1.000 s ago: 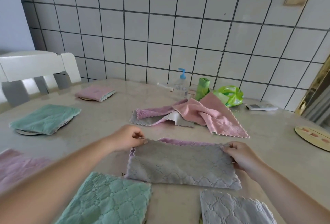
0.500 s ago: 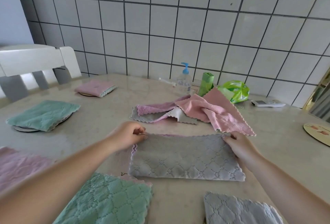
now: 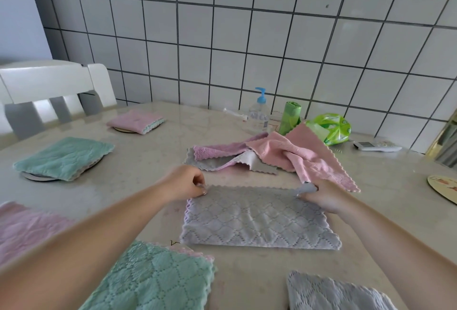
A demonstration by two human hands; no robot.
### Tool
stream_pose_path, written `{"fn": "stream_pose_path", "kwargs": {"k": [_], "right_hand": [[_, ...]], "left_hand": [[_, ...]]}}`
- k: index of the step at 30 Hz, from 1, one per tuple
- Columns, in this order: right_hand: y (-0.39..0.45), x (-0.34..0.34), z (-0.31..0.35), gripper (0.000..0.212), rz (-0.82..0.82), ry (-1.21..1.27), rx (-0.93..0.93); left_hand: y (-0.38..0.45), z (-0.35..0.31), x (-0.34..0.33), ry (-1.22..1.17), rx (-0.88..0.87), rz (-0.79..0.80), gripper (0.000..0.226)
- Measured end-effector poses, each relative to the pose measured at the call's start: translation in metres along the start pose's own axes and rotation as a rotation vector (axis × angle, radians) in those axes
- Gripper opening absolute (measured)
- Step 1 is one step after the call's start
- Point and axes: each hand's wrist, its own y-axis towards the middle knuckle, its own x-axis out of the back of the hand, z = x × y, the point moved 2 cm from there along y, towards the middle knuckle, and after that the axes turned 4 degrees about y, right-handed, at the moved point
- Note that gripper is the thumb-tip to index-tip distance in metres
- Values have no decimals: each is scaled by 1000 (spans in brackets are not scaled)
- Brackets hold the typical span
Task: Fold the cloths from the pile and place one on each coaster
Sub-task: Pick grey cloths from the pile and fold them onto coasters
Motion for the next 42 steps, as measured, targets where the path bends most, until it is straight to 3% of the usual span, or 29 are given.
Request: {"fn": "stream_pose_path", "kwargs": {"k": [2,4,7,10,13,15,17,20,25,30,34,37,39,42], "right_hand": [[3,1,-1,25,59,-3,-33],[0,4,0,22,86,16,-51],[-8,13,2,18,183,241,-108],[-19,20,8,15,301,391,-108],[-19,20,9,13,284,509,-48],[-17,19,7,20,294,591,-30],[-15,16,3,18,311,587,-29],[-12,12,-1,18,282,571,-46],[-3,11,-8,14,135,568,-61],[8,14,-14,8,-103,611,57],[15,11,-17,19,-214,540,96],[9,7,-7,29,-387,252,116],[5,-2,3,32,-478,64,232],[0,-29,26,40,-335,-111,445]], "left_hand": [[1,1,2,-1,-7,8,12],[1,1,3,-24,-7,-2,20],[1,0,5,-91,-5,-34,27],[3,-2,7,-76,-11,-74,20],[5,-2,10,-67,11,-69,16],[5,-2,10,-68,29,-19,18],[3,-3,9,-52,15,62,7],[1,-9,11,43,-15,146,28],[5,-9,14,79,16,118,21],[13,4,13,-161,109,-1,22],[20,8,10,-298,161,-97,30],[20,5,3,-130,139,-242,30],[15,-11,-4,-36,-19,-325,25],[9,-45,-22,52,-243,-240,29]]}}
